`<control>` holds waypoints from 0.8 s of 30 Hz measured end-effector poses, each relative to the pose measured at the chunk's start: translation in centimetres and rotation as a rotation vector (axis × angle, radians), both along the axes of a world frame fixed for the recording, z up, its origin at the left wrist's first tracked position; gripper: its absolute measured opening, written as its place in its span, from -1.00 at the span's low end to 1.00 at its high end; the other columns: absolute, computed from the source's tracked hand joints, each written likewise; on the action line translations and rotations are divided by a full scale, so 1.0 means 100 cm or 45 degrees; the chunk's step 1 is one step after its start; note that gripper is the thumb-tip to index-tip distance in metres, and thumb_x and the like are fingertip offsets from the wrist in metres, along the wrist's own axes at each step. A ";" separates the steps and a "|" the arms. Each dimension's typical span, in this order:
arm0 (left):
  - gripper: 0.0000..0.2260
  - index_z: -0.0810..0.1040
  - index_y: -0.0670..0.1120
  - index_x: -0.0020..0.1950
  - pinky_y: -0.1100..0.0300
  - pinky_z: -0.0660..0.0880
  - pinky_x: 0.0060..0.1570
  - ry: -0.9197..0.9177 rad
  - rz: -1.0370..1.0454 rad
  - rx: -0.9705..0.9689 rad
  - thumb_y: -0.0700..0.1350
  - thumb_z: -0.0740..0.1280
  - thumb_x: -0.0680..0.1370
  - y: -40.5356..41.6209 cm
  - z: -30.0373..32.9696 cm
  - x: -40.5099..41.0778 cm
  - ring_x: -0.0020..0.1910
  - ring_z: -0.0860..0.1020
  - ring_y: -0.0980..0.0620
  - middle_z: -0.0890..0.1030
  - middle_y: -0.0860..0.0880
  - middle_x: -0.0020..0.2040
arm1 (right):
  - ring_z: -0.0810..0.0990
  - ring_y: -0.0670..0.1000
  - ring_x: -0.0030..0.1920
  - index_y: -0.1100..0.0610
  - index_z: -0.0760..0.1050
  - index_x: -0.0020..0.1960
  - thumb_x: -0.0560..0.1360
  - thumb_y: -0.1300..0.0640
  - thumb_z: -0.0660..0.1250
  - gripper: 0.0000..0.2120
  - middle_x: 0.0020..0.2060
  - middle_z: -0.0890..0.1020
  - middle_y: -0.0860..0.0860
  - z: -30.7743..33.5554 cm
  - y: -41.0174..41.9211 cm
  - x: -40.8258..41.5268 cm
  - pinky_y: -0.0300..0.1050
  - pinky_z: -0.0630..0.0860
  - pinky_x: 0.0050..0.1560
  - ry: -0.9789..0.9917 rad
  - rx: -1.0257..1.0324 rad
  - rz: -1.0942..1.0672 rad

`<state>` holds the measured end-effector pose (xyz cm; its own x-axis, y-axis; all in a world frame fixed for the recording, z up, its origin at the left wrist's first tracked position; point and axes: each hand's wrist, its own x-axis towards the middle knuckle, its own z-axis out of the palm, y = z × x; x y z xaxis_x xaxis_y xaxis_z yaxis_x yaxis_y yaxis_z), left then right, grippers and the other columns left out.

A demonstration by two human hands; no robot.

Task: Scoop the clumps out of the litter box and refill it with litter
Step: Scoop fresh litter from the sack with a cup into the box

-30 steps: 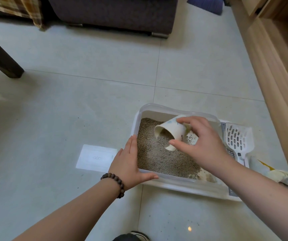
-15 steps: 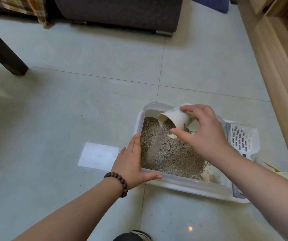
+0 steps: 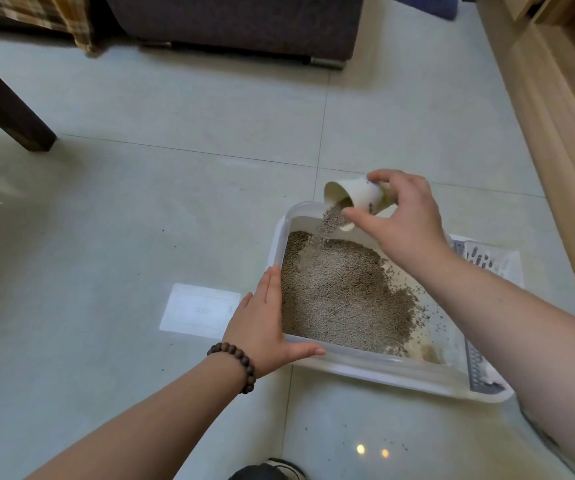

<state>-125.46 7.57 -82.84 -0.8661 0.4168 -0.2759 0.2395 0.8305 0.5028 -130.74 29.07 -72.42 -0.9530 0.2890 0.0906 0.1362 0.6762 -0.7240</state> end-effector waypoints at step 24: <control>0.27 -0.28 -0.07 0.54 0.07 0.14 0.48 -0.001 0.013 -0.008 0.53 0.31 0.13 -0.001 -0.002 0.000 0.53 0.07 0.00 -0.12 0.00 0.58 | 0.43 -0.02 0.20 -0.02 0.47 0.24 0.30 0.00 0.54 -0.45 0.23 0.38 0.01 -0.015 0.048 0.047 -0.26 0.23 0.17 -0.088 0.102 -0.057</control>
